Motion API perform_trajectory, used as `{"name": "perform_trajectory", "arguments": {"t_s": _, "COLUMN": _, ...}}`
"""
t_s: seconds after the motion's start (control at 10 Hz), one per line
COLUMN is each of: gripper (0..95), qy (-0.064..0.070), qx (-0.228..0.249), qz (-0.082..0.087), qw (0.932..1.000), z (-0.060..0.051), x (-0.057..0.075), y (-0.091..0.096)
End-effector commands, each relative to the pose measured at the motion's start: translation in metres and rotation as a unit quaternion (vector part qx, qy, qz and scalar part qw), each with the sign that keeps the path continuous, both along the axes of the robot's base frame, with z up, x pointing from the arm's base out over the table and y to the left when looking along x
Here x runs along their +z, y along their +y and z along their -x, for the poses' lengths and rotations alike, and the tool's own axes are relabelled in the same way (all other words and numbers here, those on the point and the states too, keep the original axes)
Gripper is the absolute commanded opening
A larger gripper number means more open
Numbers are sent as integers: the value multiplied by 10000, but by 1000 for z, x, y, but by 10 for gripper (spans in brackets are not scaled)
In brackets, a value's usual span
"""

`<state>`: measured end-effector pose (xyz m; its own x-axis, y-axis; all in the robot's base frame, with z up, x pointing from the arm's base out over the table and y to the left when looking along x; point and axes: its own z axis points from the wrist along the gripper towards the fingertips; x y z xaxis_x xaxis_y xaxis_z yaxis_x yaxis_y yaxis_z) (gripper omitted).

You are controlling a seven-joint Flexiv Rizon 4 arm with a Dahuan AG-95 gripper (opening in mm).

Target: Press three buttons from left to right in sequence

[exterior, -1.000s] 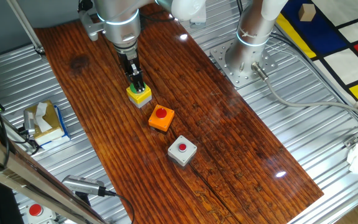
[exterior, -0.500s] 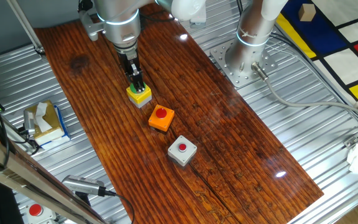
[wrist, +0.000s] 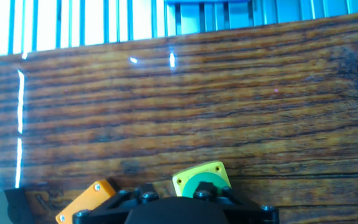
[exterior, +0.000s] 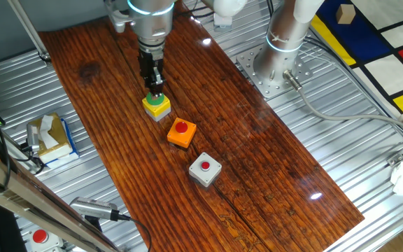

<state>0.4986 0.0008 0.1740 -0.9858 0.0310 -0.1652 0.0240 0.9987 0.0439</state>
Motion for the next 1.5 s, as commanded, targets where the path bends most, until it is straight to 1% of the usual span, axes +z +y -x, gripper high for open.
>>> {"name": "perform_trajectory", "arguments": {"t_s": 0.1, "gripper": 0, "qy": 30, "qx": -40, "qz": 5, "qw": 10000, "z": -3, "x": -1, "y": 0}}
{"name": "perform_trajectory", "arguments": {"t_s": 0.4, "gripper": 0, "qy": 36, "qx": -29, "qz": 17, "qw": 10000, "z": -7, "x": 2, "y": -1}}
{"name": "perform_trajectory", "arguments": {"t_s": 0.7, "gripper": 0, "qy": 48, "qx": -39, "qz": 34, "qw": 10000, "z": -21, "x": 7, "y": 3}}
{"name": "perform_trajectory", "arguments": {"t_s": 0.9, "gripper": 0, "qy": 38, "qx": -41, "qz": 28, "qw": 10000, "z": -26, "x": 8, "y": 5}}
{"name": "perform_trajectory", "arguments": {"t_s": 1.1, "gripper": 0, "qy": 32, "qx": -199, "qz": -95, "qw": 9998, "z": -31, "x": 8, "y": 6}}
{"name": "perform_trajectory", "arguments": {"t_s": 1.2, "gripper": 380, "qy": 28, "qx": -217, "qz": -164, "qw": 9996, "z": -31, "x": 7, "y": 6}}
{"name": "perform_trajectory", "arguments": {"t_s": 1.3, "gripper": 570, "qy": 0, "qx": -223, "qz": -227, "qw": 9995, "z": -31, "x": 7, "y": 6}}
{"name": "perform_trajectory", "arguments": {"t_s": 1.4, "gripper": 570, "qy": -39, "qx": -236, "qz": -336, "qw": 9991, "z": -32, "x": 6, "y": 6}}
{"name": "perform_trajectory", "arguments": {"t_s": 1.5, "gripper": 760, "qy": -88, "qx": -255, "qz": -418, "qw": 9988, "z": -32, "x": 5, "y": 6}}
